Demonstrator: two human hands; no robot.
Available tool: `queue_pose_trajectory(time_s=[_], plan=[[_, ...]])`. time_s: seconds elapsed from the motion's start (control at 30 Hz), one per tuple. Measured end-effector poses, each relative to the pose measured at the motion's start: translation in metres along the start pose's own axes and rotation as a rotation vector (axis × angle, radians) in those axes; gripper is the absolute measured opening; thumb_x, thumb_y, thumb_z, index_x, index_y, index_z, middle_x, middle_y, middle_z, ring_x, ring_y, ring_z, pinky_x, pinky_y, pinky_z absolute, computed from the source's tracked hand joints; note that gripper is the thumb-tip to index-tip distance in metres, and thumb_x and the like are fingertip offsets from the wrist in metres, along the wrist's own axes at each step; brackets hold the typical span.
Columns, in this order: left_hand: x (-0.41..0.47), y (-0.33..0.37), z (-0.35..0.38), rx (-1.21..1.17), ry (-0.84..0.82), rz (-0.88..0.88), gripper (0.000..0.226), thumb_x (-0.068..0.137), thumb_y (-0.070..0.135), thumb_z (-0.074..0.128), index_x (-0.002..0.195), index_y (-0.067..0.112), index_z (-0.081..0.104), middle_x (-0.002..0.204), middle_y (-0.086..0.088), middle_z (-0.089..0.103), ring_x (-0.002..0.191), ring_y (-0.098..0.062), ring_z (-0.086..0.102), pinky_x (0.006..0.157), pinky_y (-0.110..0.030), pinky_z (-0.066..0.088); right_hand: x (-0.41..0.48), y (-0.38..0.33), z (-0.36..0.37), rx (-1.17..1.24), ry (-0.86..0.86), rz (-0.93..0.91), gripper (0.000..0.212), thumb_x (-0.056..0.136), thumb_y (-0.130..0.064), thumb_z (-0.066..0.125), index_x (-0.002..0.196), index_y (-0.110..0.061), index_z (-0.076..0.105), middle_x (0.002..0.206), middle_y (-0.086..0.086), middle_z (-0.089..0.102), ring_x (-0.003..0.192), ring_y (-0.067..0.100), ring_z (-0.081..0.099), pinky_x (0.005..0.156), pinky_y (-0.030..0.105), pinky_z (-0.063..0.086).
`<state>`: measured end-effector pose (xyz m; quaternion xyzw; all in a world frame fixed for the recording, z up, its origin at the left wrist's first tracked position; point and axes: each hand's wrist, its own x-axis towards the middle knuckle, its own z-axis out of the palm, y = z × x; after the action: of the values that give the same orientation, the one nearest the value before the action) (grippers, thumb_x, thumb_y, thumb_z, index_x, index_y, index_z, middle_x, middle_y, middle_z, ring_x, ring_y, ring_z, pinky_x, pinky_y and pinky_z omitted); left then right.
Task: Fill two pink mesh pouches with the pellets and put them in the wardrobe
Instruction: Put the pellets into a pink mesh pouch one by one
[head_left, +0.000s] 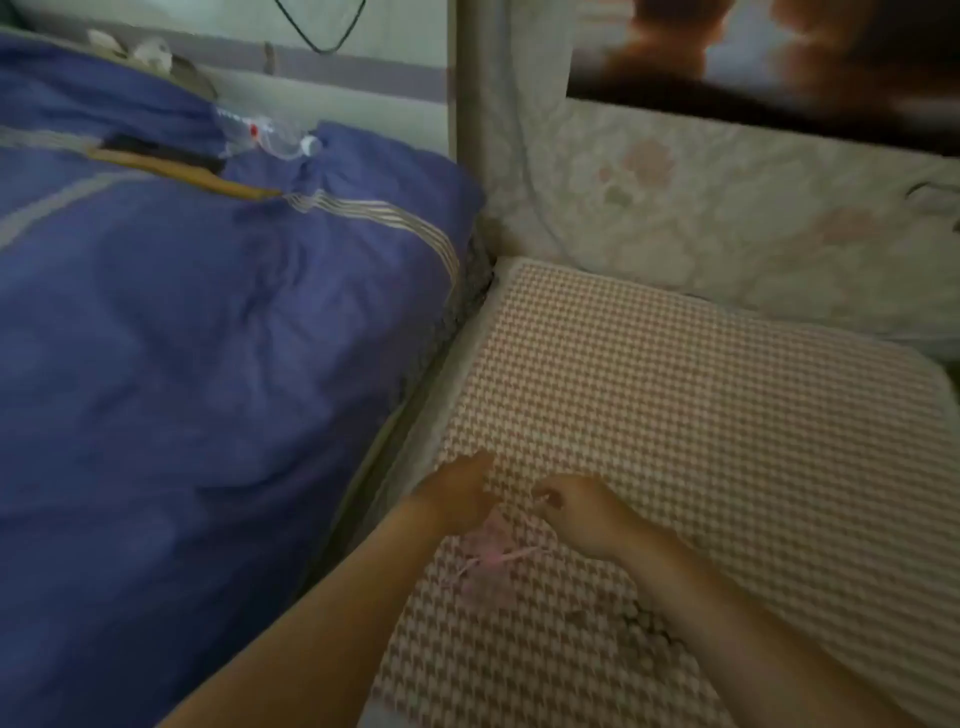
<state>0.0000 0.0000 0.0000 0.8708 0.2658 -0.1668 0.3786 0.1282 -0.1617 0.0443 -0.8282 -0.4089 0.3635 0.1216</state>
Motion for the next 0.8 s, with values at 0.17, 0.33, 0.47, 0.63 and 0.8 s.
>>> queue_pose_trajectory(time_s=[0.17, 0.33, 0.47, 0.63, 0.8], plan=[[0.021, -0.027, 0.020, 0.043, 0.062, -0.111, 0.036, 0.081, 0.055, 0.057, 0.093, 0.021, 0.053, 0.114, -0.002, 0.055, 0.099, -0.023, 0.058, 0.081, -0.036, 0.050, 0.046, 0.011, 0.046, -0.001, 0.024, 0.009, 0.029, 0.087, -0.056, 0.060, 0.092, -0.031, 0.073, 0.087, -0.006, 0.071, 0.081, 0.012, 0.067, 0.069, 0.029, 0.053], [0.024, -0.058, 0.038, 0.071, 0.246, 0.045, 0.032, 0.076, 0.054, 0.062, 0.088, 0.025, 0.058, 0.099, 0.007, 0.046, 0.096, -0.014, 0.048, 0.084, -0.034, 0.048, 0.075, 0.020, 0.074, -0.103, 0.096, -0.050, 0.041, 0.077, -0.063, 0.064, 0.073, -0.023, 0.074, 0.064, -0.005, 0.068, 0.064, 0.008, 0.065, 0.060, 0.026, 0.052], [0.020, -0.060, 0.046, -0.020, 0.377, 0.193, 0.026, 0.069, 0.051, 0.064, 0.084, 0.029, 0.061, 0.092, 0.011, 0.057, 0.089, -0.013, 0.056, 0.079, -0.038, 0.053, 0.075, 0.028, 0.086, -0.021, 0.179, -0.164, 0.022, 0.083, -0.041, 0.067, 0.073, -0.023, 0.073, 0.065, -0.005, 0.069, 0.064, 0.010, 0.066, 0.062, 0.031, 0.054], [-0.007, -0.028, 0.042, -0.309, 0.509, 0.337, 0.017, 0.081, 0.024, 0.073, 0.093, 0.028, 0.062, 0.090, 0.008, 0.068, 0.084, -0.008, 0.065, 0.073, -0.026, 0.054, 0.039, 0.023, 0.074, 0.067, 0.483, -0.253, 0.019, 0.088, -0.046, 0.068, 0.078, -0.030, 0.071, 0.070, -0.012, 0.069, 0.065, 0.002, 0.063, 0.063, 0.030, 0.054], [-0.059, 0.025, 0.037, -0.360, 0.551, 0.493, 0.027, 0.083, 0.008, 0.072, 0.104, 0.020, 0.061, 0.085, 0.003, 0.067, 0.075, 0.000, 0.059, 0.066, -0.014, 0.049, -0.034, 0.010, 0.058, 0.093, 0.631, -0.284, 0.015, 0.086, -0.047, 0.068, 0.082, -0.033, 0.069, 0.076, -0.014, 0.067, 0.070, 0.001, 0.062, 0.065, 0.031, 0.054]])
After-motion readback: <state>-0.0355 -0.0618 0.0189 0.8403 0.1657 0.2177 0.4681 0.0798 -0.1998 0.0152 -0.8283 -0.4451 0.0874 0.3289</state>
